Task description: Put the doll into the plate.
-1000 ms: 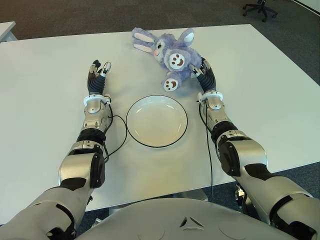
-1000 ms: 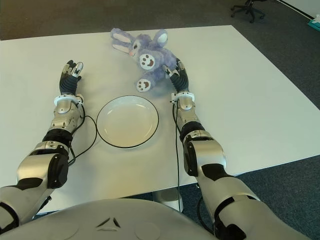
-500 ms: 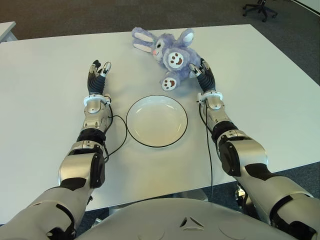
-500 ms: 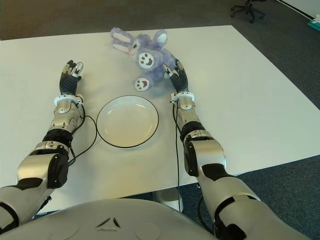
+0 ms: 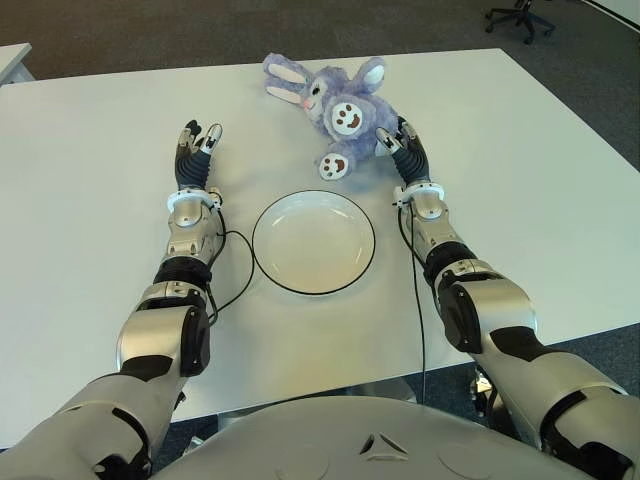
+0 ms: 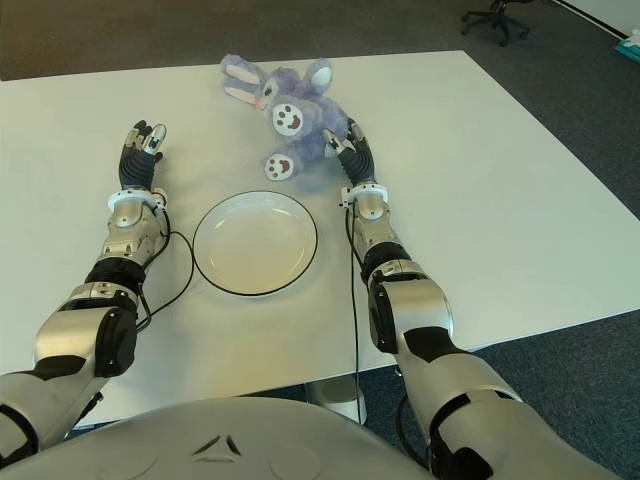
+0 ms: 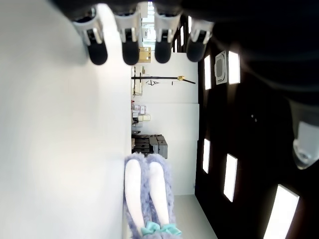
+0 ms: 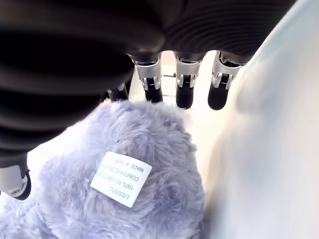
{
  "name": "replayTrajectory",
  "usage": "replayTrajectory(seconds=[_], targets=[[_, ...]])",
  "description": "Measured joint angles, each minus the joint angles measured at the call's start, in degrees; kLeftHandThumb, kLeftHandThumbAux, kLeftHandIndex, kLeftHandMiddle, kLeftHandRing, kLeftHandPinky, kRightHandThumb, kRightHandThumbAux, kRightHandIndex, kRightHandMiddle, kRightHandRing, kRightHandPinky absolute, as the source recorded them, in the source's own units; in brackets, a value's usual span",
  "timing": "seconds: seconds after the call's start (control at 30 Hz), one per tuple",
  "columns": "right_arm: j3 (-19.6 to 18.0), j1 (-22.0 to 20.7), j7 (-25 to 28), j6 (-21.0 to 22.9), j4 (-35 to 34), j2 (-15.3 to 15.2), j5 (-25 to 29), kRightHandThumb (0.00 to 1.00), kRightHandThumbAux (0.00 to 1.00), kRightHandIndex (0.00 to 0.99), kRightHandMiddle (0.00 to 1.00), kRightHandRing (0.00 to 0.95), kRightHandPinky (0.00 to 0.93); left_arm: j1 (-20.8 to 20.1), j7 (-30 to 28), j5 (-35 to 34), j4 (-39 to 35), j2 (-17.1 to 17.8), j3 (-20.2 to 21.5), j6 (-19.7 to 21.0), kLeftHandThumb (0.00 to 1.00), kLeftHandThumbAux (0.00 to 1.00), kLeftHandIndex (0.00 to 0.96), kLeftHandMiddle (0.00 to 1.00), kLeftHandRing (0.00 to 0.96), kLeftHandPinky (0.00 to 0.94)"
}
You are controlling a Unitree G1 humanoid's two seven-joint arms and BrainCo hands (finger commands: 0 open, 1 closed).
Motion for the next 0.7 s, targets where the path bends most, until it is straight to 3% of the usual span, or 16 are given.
replayTrajectory(seconds=[0.7], targets=[[-0.1,-0.12,-0.43,0.57,0.0,0.17,0.01,0.27,0.37,0.0,0.0,0.0,0.0,-0.06,0.02,0.0,0.04,0.01,0.01,0.07,0.0,0.478,0.0,0.065,0.046,0.024]])
